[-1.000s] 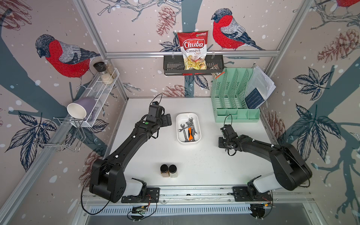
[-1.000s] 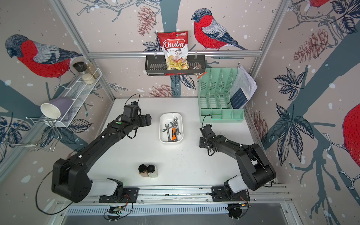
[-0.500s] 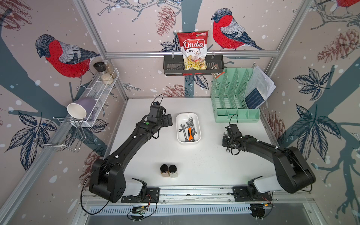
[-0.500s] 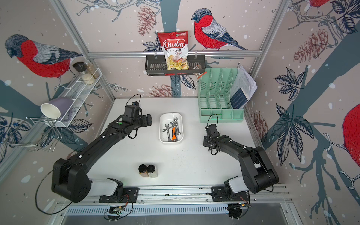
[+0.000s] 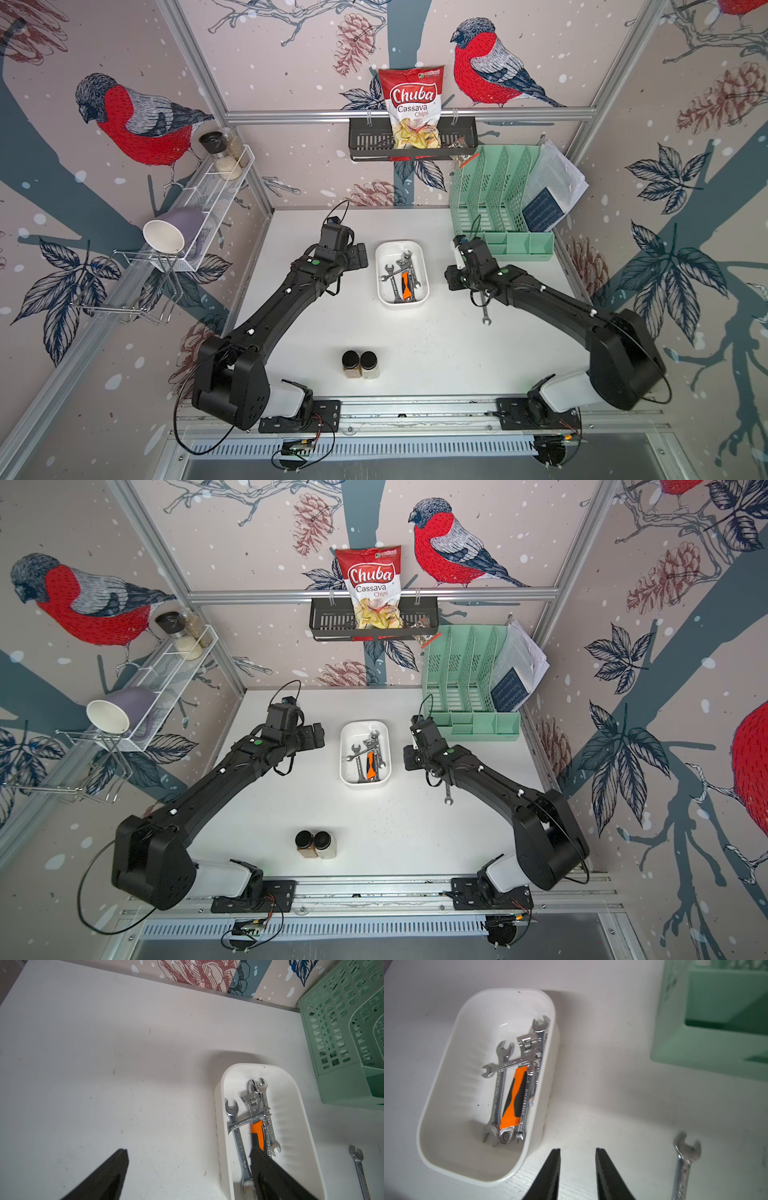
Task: Take out the wrench from the storage box
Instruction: Pick up the wrench from the storage box.
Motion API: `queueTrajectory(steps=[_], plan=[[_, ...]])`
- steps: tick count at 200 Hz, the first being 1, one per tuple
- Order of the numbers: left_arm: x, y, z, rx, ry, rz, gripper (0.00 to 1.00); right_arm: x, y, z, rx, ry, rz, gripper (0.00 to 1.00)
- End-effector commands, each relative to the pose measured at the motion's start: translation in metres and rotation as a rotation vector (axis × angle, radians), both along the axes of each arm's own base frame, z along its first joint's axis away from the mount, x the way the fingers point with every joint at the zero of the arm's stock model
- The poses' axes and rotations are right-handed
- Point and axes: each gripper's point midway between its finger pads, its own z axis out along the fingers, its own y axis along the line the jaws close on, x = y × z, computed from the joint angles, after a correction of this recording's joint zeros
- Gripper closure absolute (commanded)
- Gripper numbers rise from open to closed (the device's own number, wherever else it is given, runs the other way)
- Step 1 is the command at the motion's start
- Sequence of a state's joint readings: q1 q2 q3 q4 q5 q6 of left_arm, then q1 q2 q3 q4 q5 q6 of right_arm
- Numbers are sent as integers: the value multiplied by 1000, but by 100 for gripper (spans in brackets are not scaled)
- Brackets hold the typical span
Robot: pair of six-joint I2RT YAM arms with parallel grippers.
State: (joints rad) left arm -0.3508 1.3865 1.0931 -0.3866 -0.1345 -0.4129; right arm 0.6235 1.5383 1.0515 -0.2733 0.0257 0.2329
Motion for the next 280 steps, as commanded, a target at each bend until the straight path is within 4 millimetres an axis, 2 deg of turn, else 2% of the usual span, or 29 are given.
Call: queueTrajectory(steps=[1, 10, 35, 60, 80, 104, 106, 107, 110, 111, 112, 113, 114, 115, 116, 117, 118, 120, 121, 124, 149, 200, 234, 280], plan=[[2, 0, -1, 0, 5, 6, 5, 5, 47, 5, -77, -76, 250, 63], [2, 1, -4, -2, 14, 7, 5, 12, 61, 3, -105, -119, 314, 62], [1, -3, -10, -28, 41, -9, 5, 4, 98, 7, -98, -293, 632, 59], [-3, -1, -12, -28, 56, -9, 5, -7, 110, -7, -178, -433, 904, 58], [-6, 7, -12, -25, 49, 6, 5, -2, 115, -20, -229, -485, 1037, 58], [-6, 13, -10, -22, 40, 21, 5, 18, 128, -28, -238, -481, 1090, 59], [-6, 14, -10, -21, 41, 21, 5, 18, 128, -38, -240, -456, 1098, 59], [-6, 14, -10, -20, 41, 22, 5, 21, 130, -32, -239, -469, 1097, 59], [-5, 14, -10, -20, 40, 22, 5, 21, 130, -41, -245, -444, 1108, 60], [-5, 15, -10, -18, 40, 24, 5, 24, 132, -35, -244, -455, 1106, 60], [-5, 15, -10, -17, 41, 23, 5, 22, 131, -44, -248, -434, 1114, 60], [-5, 15, -10, -17, 42, 23, 5, 25, 133, -39, -248, -444, 1113, 61], [-5, 15, -11, -17, 42, 23, 5, 23, 132, -46, -252, -423, 1119, 61], [-5, 15, -10, -17, 41, 24, 5, 26, 134, -40, -252, -435, 1118, 61], [-5, 15, -10, -17, 41, 25, 5, 25, 132, -47, -257, -419, 1122, 61], [-5, 15, -10, -16, 40, 25, 5, 28, 134, -42, -258, -429, 1122, 61], [-5, 16, -11, -16, 42, 26, 5, 26, 133, -51, -262, -405, 1129, 62], [-5, 16, -11, -16, 42, 28, 5, 28, 134, -53, -266, -396, 1133, 62], [-5, 16, -11, -16, 41, 27, 5, 31, 135, -48, -268, -407, 1132, 62], [-5, 17, -12, -13, 43, 28, 5, 31, 134, -59, -276, -376, 1140, 63], [-3, 21, -17, -15, 52, 37, 5, 44, 137, -82, -307, -254, 1182, 70], [-1, 26, -22, -31, 67, 44, 5, 57, 139, -91, -322, -239, 1181, 72], [0, 23, -23, -47, 71, 36, 5, 54, 144, -99, -339, -236, 1197, 71], [-1, 27, -20, -40, 65, 47, 5, 55, 146, -99, -348, -237, 1196, 70]])
